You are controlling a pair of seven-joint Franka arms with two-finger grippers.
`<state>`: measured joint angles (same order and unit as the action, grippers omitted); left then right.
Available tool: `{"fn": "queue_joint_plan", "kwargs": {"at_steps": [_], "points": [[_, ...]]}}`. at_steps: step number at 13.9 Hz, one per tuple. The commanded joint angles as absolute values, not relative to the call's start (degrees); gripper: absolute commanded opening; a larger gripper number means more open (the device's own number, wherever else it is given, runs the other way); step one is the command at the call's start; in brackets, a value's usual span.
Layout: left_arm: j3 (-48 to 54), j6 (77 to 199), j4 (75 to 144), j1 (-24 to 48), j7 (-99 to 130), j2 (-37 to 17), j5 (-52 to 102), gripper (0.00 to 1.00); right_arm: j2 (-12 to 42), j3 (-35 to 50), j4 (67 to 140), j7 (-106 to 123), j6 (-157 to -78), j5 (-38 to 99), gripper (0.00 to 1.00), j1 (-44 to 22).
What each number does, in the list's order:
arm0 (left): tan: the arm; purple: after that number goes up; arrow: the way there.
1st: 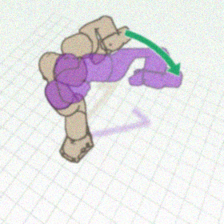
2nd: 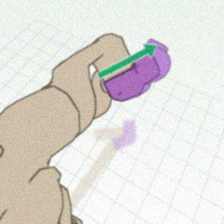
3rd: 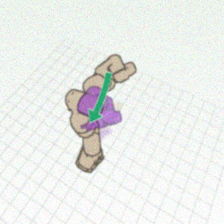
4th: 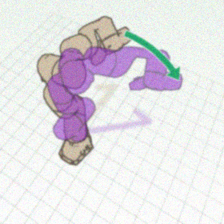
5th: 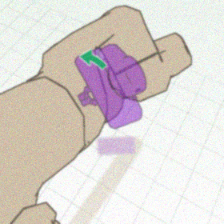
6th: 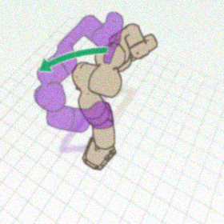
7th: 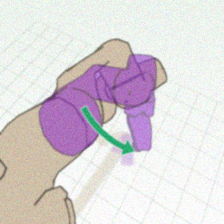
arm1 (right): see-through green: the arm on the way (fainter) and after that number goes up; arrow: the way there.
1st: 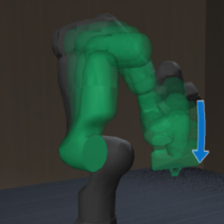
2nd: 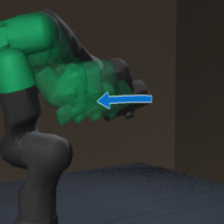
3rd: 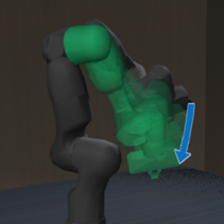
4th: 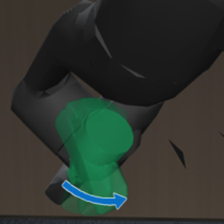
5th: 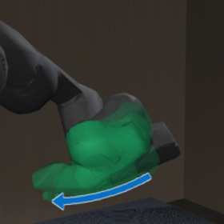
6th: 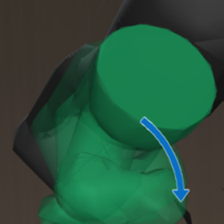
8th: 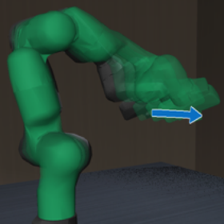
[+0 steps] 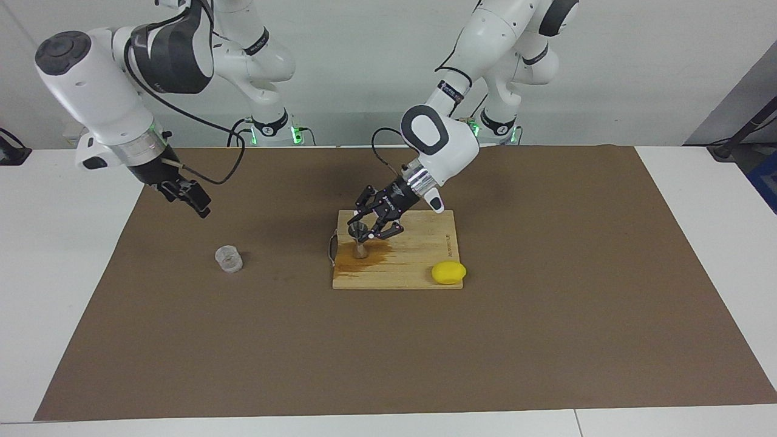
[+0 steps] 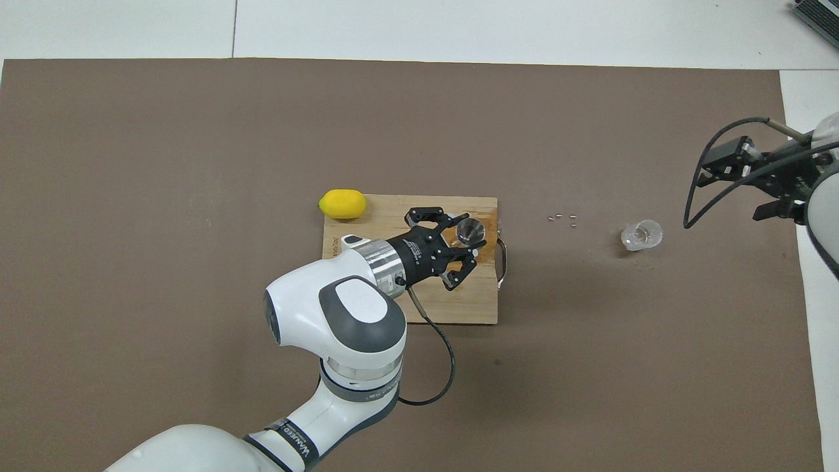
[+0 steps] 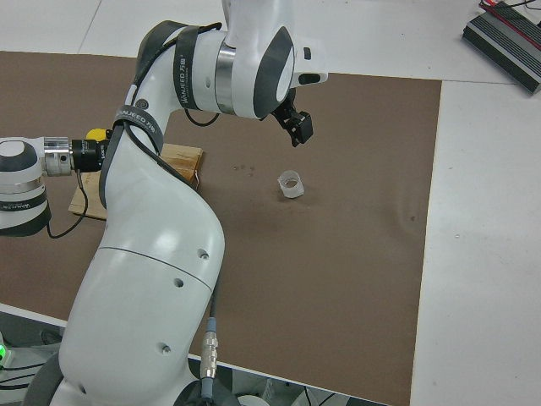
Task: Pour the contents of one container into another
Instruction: 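Set down the metal cup while the right gripper reaches the clear cup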
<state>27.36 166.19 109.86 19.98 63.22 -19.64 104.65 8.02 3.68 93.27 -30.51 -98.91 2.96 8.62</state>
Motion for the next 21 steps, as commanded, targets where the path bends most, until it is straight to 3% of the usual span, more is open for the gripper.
{"fn": "queue_joint_plan", "kwargs": {"at_steps": [1,5,6,7,8,9,16,21], "points": [[26.5,167.7,109.7,21.3,63.4,-20.1,101.9,0.00,12.1,4.1,91.6,-37.0,-99.6,4.0,0.96,11.2],[26.5,167.7,109.9,21.2,63.4,-20.5,100.0,0.00,15.5,4.1,91.8,-50.8,-100.7,9.2,0.98,13.4],[26.5,167.6,109.9,21.1,63.4,-20.6,99.5,0.06,16.2,4.1,92.6,-51.5,-102.0,10.9,0.98,13.5],[26.5,167.6,109.9,21.1,63.4,-20.6,99.1,0.22,16.9,4.1,93.2,-52.5,-102.6,11.6,0.98,13.9],[26.5,167.7,110.0,21.0,63.4,-20.6,98.1,0.72,17.8,4.1,93.2,-55.1,-102.9,13.7,1.00,14.6],[26.5,167.6,109.9,20.8,63.5,-20.7,96.7,1.00,18.8,4.1,93.4,-57.3,-103.3,16.5,1.00,16.0],[26.6,167.6,110.0,21.1,63.5,-19.7,93.6,1.00,23.2,4.1,97.3,-59.2,-105.0,25.6,1.00,20.8],[26.5,167.3,110.8,20.6,63.8,-12.4,93.0,1.00,25.4,4.1,101.2,-52.8,-107.0,29.8,1.00,23.2]]}}
